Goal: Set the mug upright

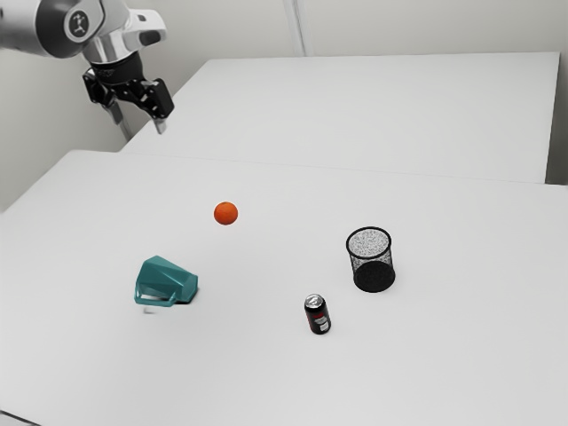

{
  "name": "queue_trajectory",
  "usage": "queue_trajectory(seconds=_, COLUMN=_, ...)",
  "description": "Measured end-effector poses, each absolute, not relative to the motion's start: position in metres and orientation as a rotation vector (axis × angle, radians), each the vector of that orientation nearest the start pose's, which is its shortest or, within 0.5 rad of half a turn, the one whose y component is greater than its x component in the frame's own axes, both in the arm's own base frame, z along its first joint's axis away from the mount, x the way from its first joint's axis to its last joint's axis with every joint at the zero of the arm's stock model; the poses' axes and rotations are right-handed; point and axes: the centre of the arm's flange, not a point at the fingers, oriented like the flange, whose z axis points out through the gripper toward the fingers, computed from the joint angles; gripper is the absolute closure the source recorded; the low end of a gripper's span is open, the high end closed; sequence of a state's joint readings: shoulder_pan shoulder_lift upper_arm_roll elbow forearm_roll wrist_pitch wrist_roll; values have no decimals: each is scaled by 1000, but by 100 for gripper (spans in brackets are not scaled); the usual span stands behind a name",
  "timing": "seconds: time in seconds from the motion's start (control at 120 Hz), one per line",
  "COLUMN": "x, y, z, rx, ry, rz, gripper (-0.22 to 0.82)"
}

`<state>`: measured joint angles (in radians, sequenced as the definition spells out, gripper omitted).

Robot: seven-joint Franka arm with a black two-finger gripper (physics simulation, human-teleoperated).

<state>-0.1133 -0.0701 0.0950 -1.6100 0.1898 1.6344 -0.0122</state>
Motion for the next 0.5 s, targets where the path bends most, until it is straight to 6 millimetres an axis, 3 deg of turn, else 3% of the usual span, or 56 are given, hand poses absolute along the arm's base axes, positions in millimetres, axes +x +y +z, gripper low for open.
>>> queue_trajectory(seconds=0.167, x=541, y=8, z=648, rx=-2958, ry=5, rz=-138, gripper=0)
queue_trajectory(seconds=0.292, x=542, y=16, z=646, rx=-2957, ry=-30, rz=-136, gripper=0)
queue_trajectory(seconds=0.392, x=546, y=41, z=636, rx=-2980, ry=-114, rz=-103, gripper=0)
queue_trajectory(seconds=0.5, x=548, y=85, z=613, rx=-3071, ry=-281, rz=-28, gripper=0)
